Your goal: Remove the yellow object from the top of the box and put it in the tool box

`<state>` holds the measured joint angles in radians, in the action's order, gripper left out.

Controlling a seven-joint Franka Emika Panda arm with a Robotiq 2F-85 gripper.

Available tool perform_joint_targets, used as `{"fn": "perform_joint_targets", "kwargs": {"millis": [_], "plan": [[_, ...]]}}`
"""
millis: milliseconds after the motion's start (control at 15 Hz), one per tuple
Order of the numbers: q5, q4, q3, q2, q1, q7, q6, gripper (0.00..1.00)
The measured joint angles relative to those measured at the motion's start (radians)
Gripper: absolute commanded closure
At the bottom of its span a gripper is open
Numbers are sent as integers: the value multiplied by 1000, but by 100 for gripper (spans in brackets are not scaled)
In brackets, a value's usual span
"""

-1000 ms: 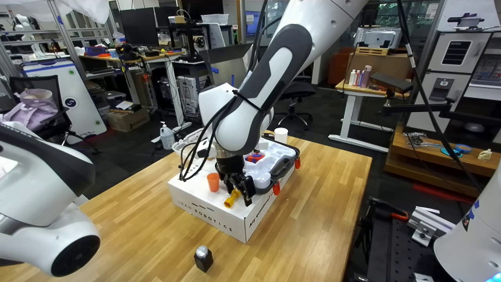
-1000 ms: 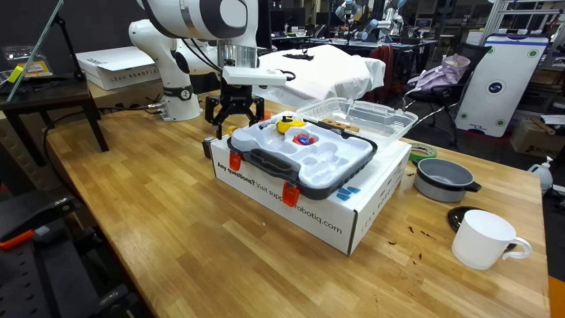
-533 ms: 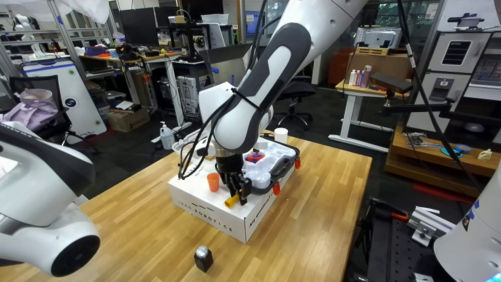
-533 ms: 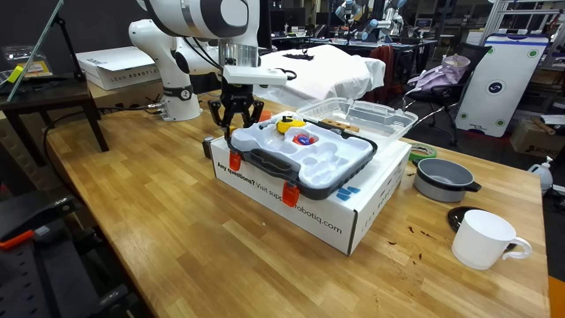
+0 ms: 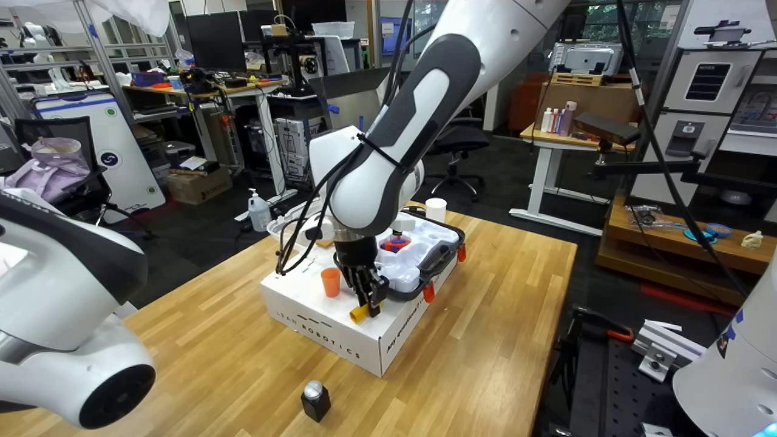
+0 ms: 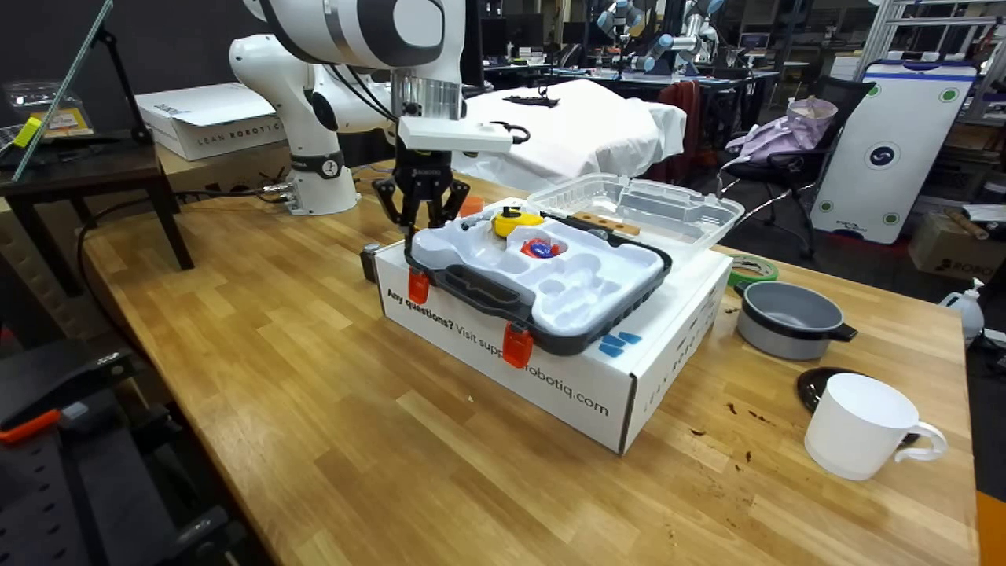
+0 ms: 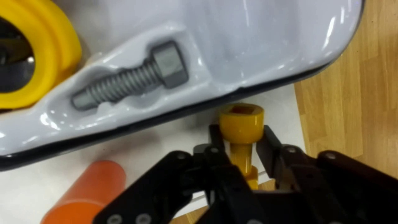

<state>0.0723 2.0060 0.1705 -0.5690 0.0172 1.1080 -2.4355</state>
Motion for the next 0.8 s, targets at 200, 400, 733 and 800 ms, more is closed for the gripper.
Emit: {"fn": "perform_joint_targets", "kwargs": {"millis": [200,400,733,800], "plan": [[-18,0,2,0,5,15,0,92],[-27,-1,3,0,7,17,0,92],[-29,-14,3,1,11,13,0,92],[-35,-18,3,4,13,11,0,92]]}}
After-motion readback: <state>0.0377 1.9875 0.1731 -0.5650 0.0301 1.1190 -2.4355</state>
